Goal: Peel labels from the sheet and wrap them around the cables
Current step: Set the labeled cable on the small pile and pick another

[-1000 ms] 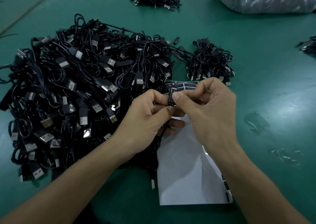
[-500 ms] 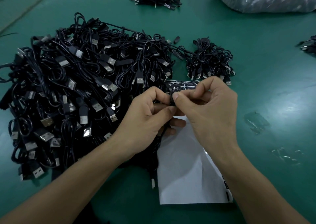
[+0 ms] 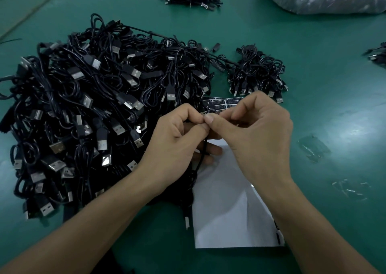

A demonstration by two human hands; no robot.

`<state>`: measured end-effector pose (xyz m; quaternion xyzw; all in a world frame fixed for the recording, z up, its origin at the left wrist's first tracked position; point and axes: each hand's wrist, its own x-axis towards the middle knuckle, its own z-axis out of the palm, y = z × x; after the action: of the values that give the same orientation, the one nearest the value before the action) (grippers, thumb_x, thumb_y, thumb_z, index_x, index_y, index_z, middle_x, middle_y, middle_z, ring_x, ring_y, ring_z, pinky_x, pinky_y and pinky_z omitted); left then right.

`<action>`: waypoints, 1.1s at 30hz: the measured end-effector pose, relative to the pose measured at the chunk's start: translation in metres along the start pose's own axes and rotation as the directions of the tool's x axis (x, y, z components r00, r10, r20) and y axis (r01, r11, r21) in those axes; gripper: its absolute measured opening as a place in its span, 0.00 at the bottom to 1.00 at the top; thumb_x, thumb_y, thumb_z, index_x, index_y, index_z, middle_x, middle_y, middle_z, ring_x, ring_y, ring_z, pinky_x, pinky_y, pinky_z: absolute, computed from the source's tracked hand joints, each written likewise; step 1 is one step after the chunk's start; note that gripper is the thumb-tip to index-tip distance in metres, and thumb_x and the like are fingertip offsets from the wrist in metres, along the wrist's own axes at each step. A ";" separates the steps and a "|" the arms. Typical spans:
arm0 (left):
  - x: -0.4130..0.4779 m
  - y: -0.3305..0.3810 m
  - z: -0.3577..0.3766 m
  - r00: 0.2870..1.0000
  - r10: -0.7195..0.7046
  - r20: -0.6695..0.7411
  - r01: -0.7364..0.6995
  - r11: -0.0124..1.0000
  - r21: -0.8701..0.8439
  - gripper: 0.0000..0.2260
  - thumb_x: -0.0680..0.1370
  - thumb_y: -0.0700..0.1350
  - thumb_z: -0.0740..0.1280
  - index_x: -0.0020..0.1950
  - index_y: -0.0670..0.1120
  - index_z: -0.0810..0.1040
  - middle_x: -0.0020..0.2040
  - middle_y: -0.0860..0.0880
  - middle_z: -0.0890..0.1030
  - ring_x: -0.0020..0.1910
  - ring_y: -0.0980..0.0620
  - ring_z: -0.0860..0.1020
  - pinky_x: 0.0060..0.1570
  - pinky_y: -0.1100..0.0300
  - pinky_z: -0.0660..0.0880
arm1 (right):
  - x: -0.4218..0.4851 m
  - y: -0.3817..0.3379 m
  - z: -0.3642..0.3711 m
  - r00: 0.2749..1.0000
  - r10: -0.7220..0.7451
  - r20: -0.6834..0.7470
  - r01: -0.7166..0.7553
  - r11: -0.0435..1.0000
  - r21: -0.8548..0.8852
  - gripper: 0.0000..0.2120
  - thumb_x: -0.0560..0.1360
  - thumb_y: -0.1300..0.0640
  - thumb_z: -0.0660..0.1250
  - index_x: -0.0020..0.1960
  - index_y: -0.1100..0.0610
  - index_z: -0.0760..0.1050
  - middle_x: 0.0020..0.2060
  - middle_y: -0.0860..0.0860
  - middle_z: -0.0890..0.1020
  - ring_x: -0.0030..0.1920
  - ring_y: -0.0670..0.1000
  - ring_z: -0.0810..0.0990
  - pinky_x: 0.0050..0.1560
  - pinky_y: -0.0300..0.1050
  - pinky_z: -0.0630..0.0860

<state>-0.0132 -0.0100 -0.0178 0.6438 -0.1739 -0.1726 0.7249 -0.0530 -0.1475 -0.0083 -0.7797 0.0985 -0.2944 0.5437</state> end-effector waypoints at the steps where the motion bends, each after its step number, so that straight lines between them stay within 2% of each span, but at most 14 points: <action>1: 0.000 0.000 0.000 1.000 0.003 -0.001 -0.003 1.000 -0.001 0.08 0.82 0.35 0.63 0.43 0.41 0.72 0.40 0.44 0.86 0.36 0.44 0.86 0.30 0.58 0.79 | 0.001 0.000 -0.001 1.000 -0.001 -0.011 0.001 1.000 -0.027 0.17 0.65 0.55 0.83 0.37 0.51 0.73 0.35 0.46 0.83 0.35 0.46 0.82 0.36 0.42 0.80; 4: 0.000 -0.001 0.000 1.000 0.014 0.005 -0.014 1.000 -0.002 0.07 0.82 0.36 0.63 0.44 0.40 0.73 0.41 0.43 0.86 0.34 0.46 0.85 0.30 0.57 0.80 | 0.005 0.002 -0.004 0.999 0.029 0.019 -0.030 0.999 0.014 0.16 0.64 0.53 0.83 0.43 0.47 0.77 0.38 0.45 0.84 0.37 0.46 0.83 0.39 0.41 0.80; 6: -0.001 -0.001 0.000 1.000 0.016 0.009 -0.016 1.000 0.006 0.06 0.82 0.36 0.63 0.45 0.40 0.73 0.40 0.44 0.86 0.32 0.48 0.84 0.29 0.58 0.79 | 0.007 0.004 -0.006 0.994 0.061 0.092 -0.068 0.995 0.077 0.17 0.66 0.54 0.82 0.49 0.44 0.78 0.39 0.45 0.85 0.38 0.47 0.84 0.43 0.45 0.81; 8: -0.001 -0.001 0.000 1.000 0.011 0.014 -0.011 1.000 0.015 0.05 0.82 0.36 0.63 0.47 0.39 0.73 0.38 0.45 0.85 0.29 0.50 0.82 0.27 0.59 0.78 | 0.009 0.006 -0.006 0.983 0.053 0.176 -0.076 0.989 0.124 0.16 0.69 0.56 0.80 0.53 0.45 0.80 0.38 0.46 0.86 0.37 0.48 0.85 0.44 0.46 0.81; 11: -0.001 -0.002 0.000 1.000 0.010 0.017 -0.010 0.999 0.049 0.04 0.82 0.35 0.62 0.48 0.38 0.73 0.34 0.48 0.83 0.26 0.51 0.79 0.25 0.59 0.76 | 0.010 0.008 -0.005 0.969 0.017 0.245 -0.059 0.985 0.164 0.10 0.70 0.58 0.77 0.50 0.48 0.83 0.36 0.48 0.86 0.37 0.47 0.84 0.44 0.43 0.80; 14: -0.001 -0.004 0.000 0.999 0.038 0.014 -0.040 0.995 0.097 0.05 0.82 0.37 0.64 0.46 0.41 0.74 0.32 0.49 0.81 0.24 0.52 0.77 0.23 0.60 0.74 | 0.011 0.009 -0.007 0.966 0.019 0.257 -0.068 0.980 0.184 0.06 0.70 0.56 0.76 0.45 0.49 0.83 0.37 0.49 0.86 0.38 0.48 0.85 0.44 0.43 0.81; 16: -0.002 -0.005 -0.001 0.998 0.056 0.016 -0.058 0.990 0.130 0.06 0.82 0.40 0.67 0.45 0.43 0.75 0.32 0.48 0.81 0.24 0.52 0.77 0.23 0.60 0.73 | 0.013 0.010 -0.009 0.962 0.012 0.273 -0.063 0.982 0.178 0.03 0.72 0.56 0.75 0.43 0.49 0.82 0.35 0.49 0.86 0.37 0.47 0.84 0.41 0.40 0.80; 19: -0.003 -0.006 -0.001 0.997 0.074 0.015 -0.075 0.979 0.187 0.07 0.81 0.43 0.68 0.43 0.46 0.76 0.32 0.47 0.82 0.24 0.51 0.78 0.24 0.59 0.74 | 0.015 0.012 -0.012 0.957 0.026 0.289 -0.069 0.987 0.142 0.04 0.75 0.56 0.73 0.42 0.50 0.82 0.32 0.46 0.84 0.33 0.41 0.80 0.36 0.32 0.75; 22: -0.003 -0.005 0.000 0.997 0.071 -0.004 -0.068 0.972 0.225 0.09 0.81 0.42 0.68 0.40 0.48 0.78 0.32 0.47 0.82 0.24 0.51 0.78 0.24 0.60 0.74 | 0.015 0.014 -0.012 0.956 0.045 0.290 -0.070 0.994 0.078 0.07 0.78 0.56 0.71 0.41 0.51 0.81 0.30 0.44 0.83 0.32 0.40 0.80 0.34 0.29 0.72; 25: -0.003 -0.001 0.000 0.999 0.030 -0.019 -0.026 0.981 0.190 0.08 0.81 0.41 0.68 0.41 0.43 0.79 0.32 0.46 0.82 0.25 0.51 0.78 0.23 0.59 0.75 | 0.015 0.013 -0.012 0.961 0.032 0.275 -0.040 0.999 0.024 0.10 0.80 0.53 0.68 0.40 0.51 0.81 0.30 0.44 0.84 0.31 0.40 0.80 0.34 0.30 0.72; 29: -0.003 0.005 0.002 0.999 -0.014 -0.043 0.021 0.988 0.151 0.09 0.81 0.42 0.68 0.43 0.39 0.79 0.33 0.45 0.83 0.25 0.50 0.79 0.22 0.58 0.76 | 0.014 0.009 -0.014 0.952 0.023 0.306 -0.057 0.993 0.104 0.05 0.73 0.54 0.76 0.41 0.52 0.82 0.34 0.46 0.86 0.35 0.45 0.84 0.37 0.36 0.79; 33: -0.002 0.009 0.003 0.995 -0.095 -0.029 0.097 0.991 0.093 0.11 0.83 0.43 0.64 0.43 0.40 0.80 0.34 0.45 0.84 0.26 0.52 0.79 0.24 0.62 0.75 | 0.015 0.013 -0.013 0.951 0.047 0.306 -0.093 0.986 0.138 0.06 0.75 0.58 0.75 0.40 0.52 0.81 0.29 0.45 0.83 0.30 0.41 0.79 0.33 0.30 0.73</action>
<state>-0.0162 -0.0106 -0.0088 0.6869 -0.1416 -0.1910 0.6868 -0.0459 -0.1702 -0.0114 -0.7682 0.0197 -0.1592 0.6198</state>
